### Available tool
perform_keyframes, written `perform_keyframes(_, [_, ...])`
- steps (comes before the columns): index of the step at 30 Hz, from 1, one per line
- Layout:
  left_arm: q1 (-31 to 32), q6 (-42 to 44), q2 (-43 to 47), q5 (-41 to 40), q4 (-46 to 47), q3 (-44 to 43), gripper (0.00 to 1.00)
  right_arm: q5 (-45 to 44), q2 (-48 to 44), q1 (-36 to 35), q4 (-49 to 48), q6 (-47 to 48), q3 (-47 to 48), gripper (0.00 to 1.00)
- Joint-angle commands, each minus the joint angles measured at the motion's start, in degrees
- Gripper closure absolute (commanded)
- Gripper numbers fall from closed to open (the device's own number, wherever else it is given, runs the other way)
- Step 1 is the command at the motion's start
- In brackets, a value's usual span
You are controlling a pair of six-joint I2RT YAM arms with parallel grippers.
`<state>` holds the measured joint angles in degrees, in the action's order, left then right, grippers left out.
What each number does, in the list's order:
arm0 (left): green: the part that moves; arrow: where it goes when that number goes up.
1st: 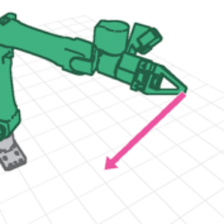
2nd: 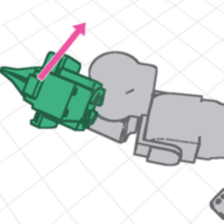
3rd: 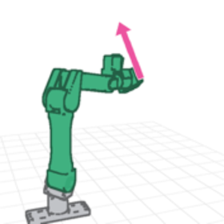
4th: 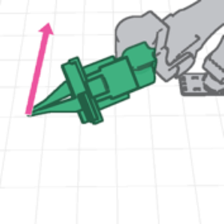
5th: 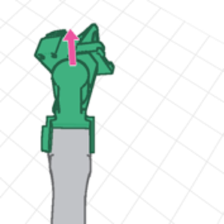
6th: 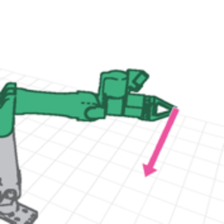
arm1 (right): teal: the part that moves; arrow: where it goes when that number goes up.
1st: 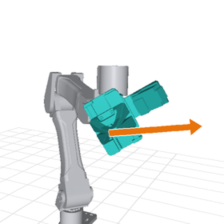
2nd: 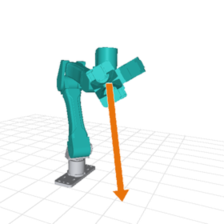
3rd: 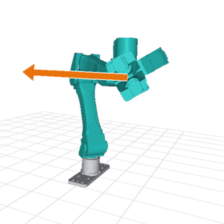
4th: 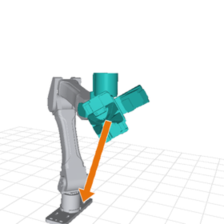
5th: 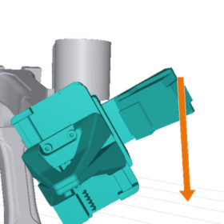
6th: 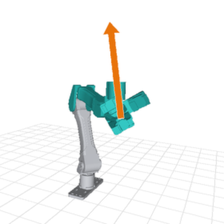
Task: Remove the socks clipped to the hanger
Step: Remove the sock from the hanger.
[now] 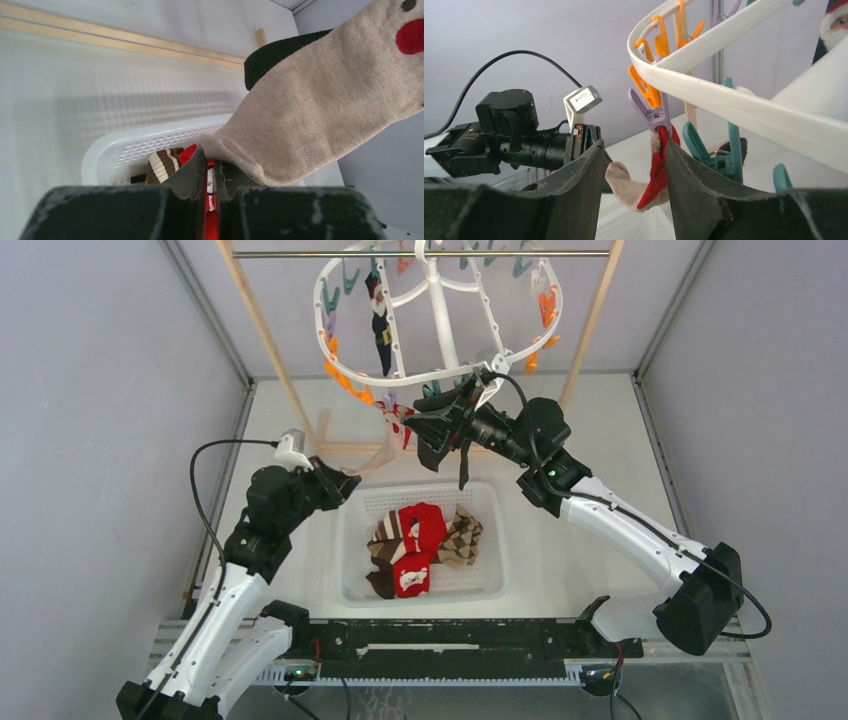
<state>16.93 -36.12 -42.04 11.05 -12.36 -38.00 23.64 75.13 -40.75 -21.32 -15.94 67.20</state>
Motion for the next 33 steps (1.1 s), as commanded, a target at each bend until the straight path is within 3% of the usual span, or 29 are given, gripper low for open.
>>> perform_keyframes(1, [-0.7,-0.5,-0.2,2.9,1.5,-4.4,0.90,-2.1,0.8,-1.9,-7.1,3.6,2.3,0.45])
perform_keyframes(8, [-0.6,-0.1,-0.7,3.8,1.6,-4.3,0.90,-9.6,3.1,-6.4,-5.4,9.7,4.7,0.44])
perform_keyframes(15, [-0.7,0.3,-0.4,4.4,1.3,-4.4,0.90,-23.1,6.0,-11.8,-2.6,16.5,8.4,0.44])
perform_keyframes(33, [-0.8,0.6,-0.3,5.2,1.4,-4.0,0.90,-25.7,6.5,-10.1,-0.4,17.9,8.9,0.46])
